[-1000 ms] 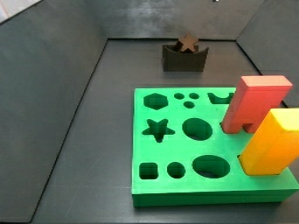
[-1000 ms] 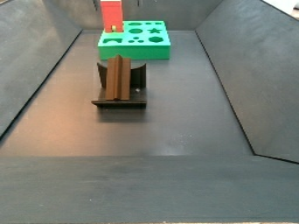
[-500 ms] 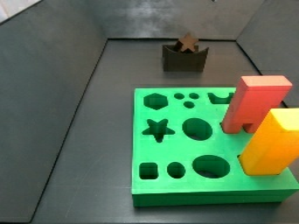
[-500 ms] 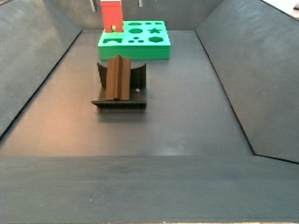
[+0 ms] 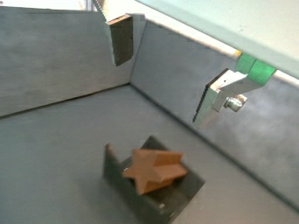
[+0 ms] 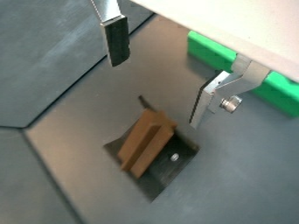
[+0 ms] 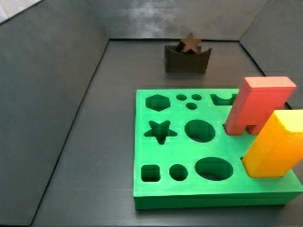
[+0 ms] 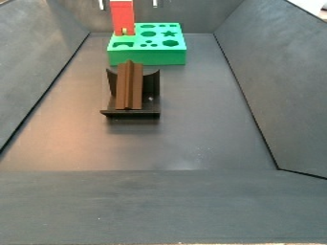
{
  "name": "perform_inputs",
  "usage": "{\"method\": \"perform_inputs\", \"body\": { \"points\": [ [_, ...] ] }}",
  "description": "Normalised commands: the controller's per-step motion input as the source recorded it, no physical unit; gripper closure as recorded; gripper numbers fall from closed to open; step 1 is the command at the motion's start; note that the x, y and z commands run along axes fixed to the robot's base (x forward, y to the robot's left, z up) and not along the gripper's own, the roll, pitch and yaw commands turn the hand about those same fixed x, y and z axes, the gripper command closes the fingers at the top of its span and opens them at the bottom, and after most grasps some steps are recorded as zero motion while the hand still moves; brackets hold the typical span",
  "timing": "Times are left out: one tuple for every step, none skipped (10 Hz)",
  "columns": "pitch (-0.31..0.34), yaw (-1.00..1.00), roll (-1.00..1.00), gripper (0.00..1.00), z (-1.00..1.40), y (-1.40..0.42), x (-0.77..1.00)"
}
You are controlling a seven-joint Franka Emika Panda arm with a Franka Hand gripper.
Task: Pick up the star object. Move up. Place the star object on the fixture. Regrasp the star object. Move to above the board. Insert the star object.
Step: Regrasp the star object.
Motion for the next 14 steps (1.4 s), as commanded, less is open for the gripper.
{"method": "perform_inputs", "body": {
  "points": [
    [0.061, 0.04, 1.0, 0.0, -0.02, -0.03, 0.06],
    [0.075, 0.05, 1.0, 0.0, -0.02, -0.03, 0.07],
    [0.101, 0.06, 1.0, 0.0, -0.01, -0.03, 0.09],
    [0.124, 0.07, 1.0, 0.0, -0.01, -0.04, 0.1],
    [0.158, 0.1, 1.0, 0.0, -0.02, -0.04, 0.11],
    [0.175, 0.12, 1.0, 0.0, -0.03, -0.04, 0.12],
    [0.205, 0.16, 0.97, 0.0, -0.02, -0.05, 0.11],
    [0.186, 0.18, 0.79, 0.0, -0.02, -0.05, 0.11],
    [0.155, 0.21, 0.55, 0.0, -0.03, -0.05, 0.11],
    [0.131, 0.22, 0.37, 0.0, -0.02, -0.05, 0.11],
    [0.087, 0.22, 0.23, 0.0, -0.01, -0.03, 0.1],
    [0.06, 0.22, 0.2, 0.0, -0.01, -0.04, 0.1],
    [0.012, 0.2, 0.17, 0.0, -0.02, -0.04, 0.09],
    [0.007, 0.23, 0.06, 0.0, -1.0, 0.07, 0.04]
  ]
}}
